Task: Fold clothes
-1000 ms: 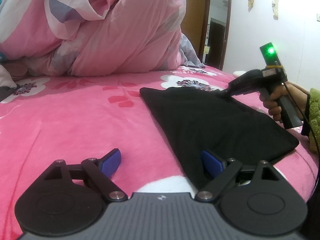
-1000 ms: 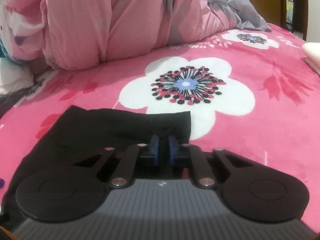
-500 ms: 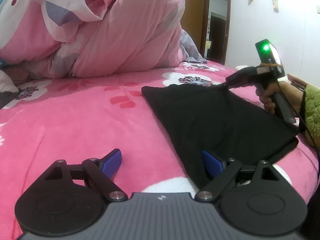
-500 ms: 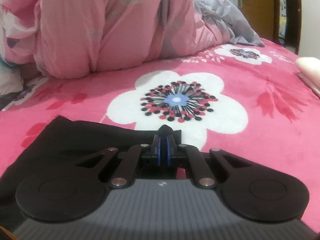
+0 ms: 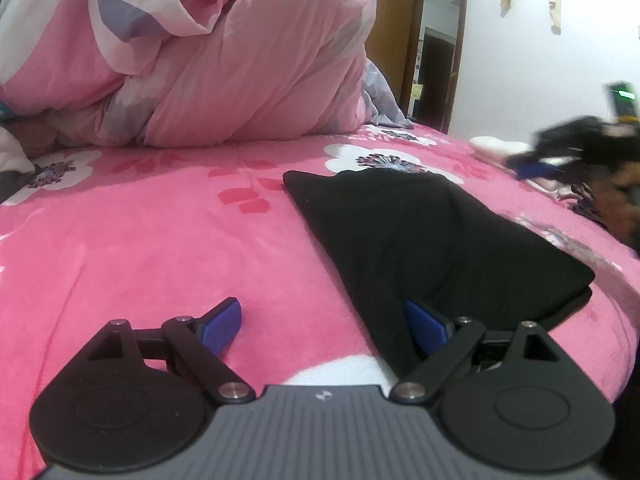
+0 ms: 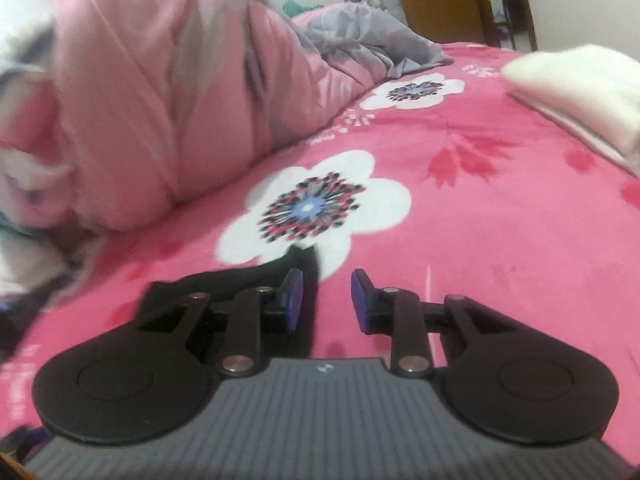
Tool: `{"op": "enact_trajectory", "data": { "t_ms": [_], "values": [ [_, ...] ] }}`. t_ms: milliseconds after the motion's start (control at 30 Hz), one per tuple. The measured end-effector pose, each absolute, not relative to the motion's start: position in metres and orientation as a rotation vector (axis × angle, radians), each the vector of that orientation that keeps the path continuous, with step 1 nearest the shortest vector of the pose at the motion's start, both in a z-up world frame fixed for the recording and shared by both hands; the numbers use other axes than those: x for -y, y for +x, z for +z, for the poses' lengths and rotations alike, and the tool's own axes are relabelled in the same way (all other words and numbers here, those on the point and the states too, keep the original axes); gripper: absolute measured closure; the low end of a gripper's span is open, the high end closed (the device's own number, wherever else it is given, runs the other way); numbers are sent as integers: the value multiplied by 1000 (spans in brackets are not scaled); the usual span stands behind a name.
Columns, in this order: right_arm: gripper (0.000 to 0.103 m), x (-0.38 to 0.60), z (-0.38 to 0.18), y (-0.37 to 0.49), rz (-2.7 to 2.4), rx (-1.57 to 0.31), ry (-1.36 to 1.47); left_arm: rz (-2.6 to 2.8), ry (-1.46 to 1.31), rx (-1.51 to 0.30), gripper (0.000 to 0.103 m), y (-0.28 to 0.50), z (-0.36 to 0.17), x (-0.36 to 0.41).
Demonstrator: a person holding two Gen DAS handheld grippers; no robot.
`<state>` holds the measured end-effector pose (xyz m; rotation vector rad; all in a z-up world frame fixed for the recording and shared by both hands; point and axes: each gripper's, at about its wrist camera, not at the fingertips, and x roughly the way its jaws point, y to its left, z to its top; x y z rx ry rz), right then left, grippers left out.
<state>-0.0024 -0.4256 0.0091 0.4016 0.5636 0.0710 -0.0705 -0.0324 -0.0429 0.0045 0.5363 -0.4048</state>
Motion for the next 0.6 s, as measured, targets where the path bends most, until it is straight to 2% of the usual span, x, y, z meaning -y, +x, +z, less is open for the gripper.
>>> {"op": "enact_trajectory", "data": {
  "t_ms": [233, 400, 467, 600],
  "values": [
    [77, 405, -10, -98, 147, -636, 569, -388, -24, -541, 13, -76, -38, 25],
    [77, 399, -31, -121, 183, -635, 673, -365, -16, -547, 15, -80, -35, 23],
    [77, 396, -33, -125, 191, -629, 679, -352, -25, -542, 19, -83, -35, 21],
    [83, 389, -30, -133, 195, -615, 659, -341, -20, -516, 31, -93, -29, 17]
  ]
}}
